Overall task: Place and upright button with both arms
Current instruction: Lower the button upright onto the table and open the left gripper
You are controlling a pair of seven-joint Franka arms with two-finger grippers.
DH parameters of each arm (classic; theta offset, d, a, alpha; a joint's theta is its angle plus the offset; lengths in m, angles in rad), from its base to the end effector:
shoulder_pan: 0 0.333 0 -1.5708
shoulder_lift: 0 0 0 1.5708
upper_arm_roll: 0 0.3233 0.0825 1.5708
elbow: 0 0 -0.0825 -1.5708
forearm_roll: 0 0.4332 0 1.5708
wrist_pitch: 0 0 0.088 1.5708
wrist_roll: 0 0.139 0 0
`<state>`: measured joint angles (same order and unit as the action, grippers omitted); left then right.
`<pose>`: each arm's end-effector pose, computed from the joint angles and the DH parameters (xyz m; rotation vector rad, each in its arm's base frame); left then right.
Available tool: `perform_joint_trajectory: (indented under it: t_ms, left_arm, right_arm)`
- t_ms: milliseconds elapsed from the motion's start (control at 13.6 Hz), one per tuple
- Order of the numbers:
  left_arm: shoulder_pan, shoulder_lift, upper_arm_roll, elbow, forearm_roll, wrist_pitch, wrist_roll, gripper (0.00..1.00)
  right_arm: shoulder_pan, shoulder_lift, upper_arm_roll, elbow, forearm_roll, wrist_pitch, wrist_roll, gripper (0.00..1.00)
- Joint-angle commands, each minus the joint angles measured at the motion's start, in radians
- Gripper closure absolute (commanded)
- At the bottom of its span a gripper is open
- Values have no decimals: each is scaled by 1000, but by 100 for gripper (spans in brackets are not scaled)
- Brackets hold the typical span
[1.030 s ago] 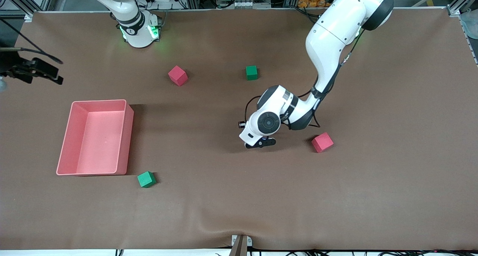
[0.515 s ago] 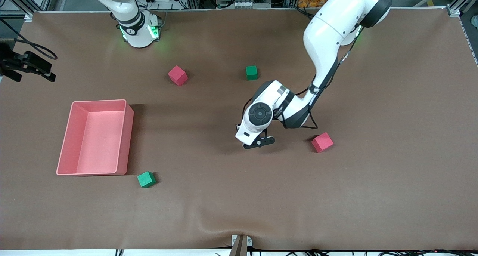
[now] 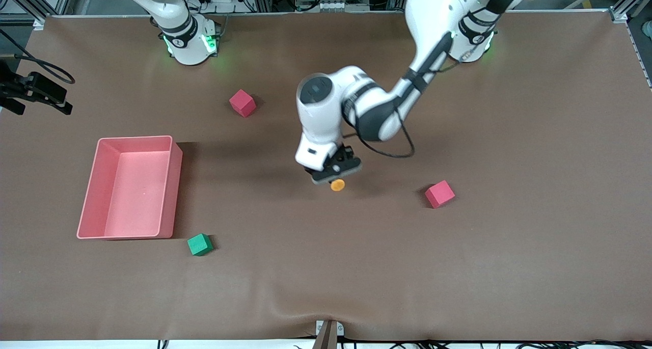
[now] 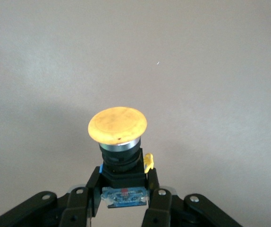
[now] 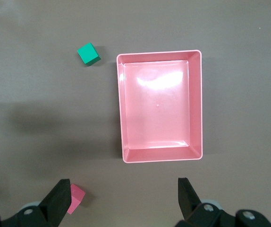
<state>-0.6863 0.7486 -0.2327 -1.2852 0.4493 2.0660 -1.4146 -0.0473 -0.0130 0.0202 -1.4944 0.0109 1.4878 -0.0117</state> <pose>0.5435 -0.5900 0.2712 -3.0227 -0.5437 -0.3793 0.5911 -0.0144 0.6398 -3.1310 0.0226 -0.0103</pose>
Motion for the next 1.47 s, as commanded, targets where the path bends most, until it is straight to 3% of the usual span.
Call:
perform_joint_trajectory:
  t_ms: [0,147,442,810,1177,1398]
  left_arm:
    - [-108,0,27,-22,269,9,-304,100]
    - [-149,41,27,-34,467,8,-490,100]
    - [-208,144,53,-54,767,-60,-676,100]
    - [-272,236,67,-85,986,-131,-760,100]
    - [-283,319,67,-82,1179,-144,-987,100]
    - [-291,324,67,-83,1204,-144,-1021,100]
  right_arm:
    - [-25,33,17,37,3,-11,-1,0]
    - [-19,34,17,37,3,-20,1,0]
    - [-17,28,15,37,3,-23,84,0]
    - [-19,28,17,37,3,-129,98,0]
    - [-19,25,17,37,9,-104,96,0]
    - [-23,25,17,34,9,-104,92,0]
